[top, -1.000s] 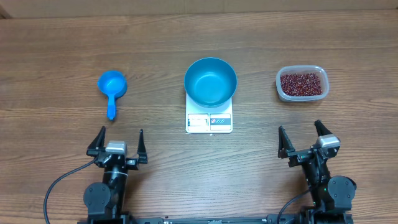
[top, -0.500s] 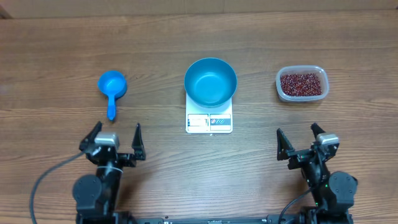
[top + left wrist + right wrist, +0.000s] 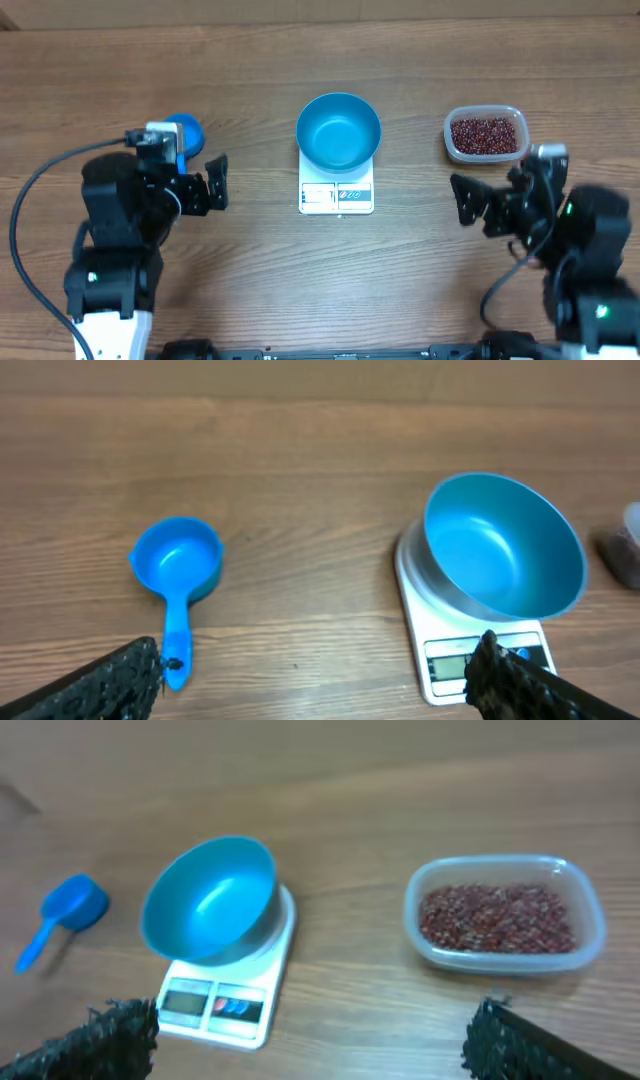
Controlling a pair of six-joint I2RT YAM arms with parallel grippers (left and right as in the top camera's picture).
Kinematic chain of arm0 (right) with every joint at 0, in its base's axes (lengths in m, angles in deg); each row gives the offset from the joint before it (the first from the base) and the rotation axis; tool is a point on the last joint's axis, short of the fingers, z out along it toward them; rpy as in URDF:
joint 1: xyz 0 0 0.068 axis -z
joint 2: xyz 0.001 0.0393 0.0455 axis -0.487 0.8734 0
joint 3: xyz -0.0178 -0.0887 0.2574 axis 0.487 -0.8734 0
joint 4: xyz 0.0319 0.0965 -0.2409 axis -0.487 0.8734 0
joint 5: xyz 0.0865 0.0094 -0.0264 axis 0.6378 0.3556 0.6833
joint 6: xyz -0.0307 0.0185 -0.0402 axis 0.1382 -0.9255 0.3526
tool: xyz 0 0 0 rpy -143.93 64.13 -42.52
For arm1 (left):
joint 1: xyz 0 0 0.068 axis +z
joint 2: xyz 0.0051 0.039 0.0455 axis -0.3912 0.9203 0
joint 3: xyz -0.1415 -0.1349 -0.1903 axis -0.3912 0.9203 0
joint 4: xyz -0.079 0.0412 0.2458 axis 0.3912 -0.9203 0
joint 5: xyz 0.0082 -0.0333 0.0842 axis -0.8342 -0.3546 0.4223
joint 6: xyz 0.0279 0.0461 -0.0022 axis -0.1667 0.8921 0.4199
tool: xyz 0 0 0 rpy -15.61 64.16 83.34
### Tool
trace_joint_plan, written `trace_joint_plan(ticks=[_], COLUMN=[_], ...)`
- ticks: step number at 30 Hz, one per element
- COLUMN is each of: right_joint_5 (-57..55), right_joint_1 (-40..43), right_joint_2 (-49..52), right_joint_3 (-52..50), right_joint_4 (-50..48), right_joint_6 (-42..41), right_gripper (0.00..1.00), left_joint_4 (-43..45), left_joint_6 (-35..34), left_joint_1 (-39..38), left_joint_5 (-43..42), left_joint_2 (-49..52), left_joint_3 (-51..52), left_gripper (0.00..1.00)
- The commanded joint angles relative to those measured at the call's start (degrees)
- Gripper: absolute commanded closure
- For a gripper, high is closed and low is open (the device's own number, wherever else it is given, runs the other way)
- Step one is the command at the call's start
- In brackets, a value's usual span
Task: Scoop item into bowl and weigh 150g on scale
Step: 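Move left gripper to the blue scoop handle, right gripper toward bean container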
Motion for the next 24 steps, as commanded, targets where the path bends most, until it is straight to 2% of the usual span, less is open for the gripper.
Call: trace_joint_plan(ticks=[1,4,7,10,14,16,19,24], right_joint_5=[5.05,6.78,14.49,19.61,19.96,19.96,19.93,19.93], right_joint_1=[-0.26,-0.26,-0.26,-0.26,-0.26,-0.26,-0.26,-0.26], right_joint_2=[10.56,19.17,23.26,26.40,28.41,28.41,28.41,28.41], right_joint_3=[13.27,20.48,20.63,20.63,20.63,20.63,20.63,20.63], right_joint_4=[9.46,12.96,11.08,9.86,9.92,9.97,10.43,10.58], right_joint_6=[0.02,-0.92,-2.12,-2.10,-2.10,-2.12,-2.10,-2.10], right_gripper=[0.00,0.00,0.00,0.00,0.04,0.04,0.05,0.05], left_joint_4=[-0.61,-2.01,-1.86,0.35,8.63,11.28,15.91,22.32], left_joint_6=[-0.37,0.74,1.60,0.96,-2.95,-3.58,-3.21,-0.50], left_joint_1=[-0.11,0.35,3.61,8.44,13.44,13.49,13.57,14.19], left_joint_5=[-2.29,-1.79,-1.25,-1.16,1.81,3.61,7.63,7.89], left_joint_2=[2.93,6.45,9.92,14.36,23.41,25.66,29.68,36.87], left_joint_3=[-2.75,-2.75,-2.75,-2.75,-2.78,-2.78,-2.78,-3.37], left_gripper=[0.00,0.01,0.12,0.17,0.19,0.19,0.19,0.20])
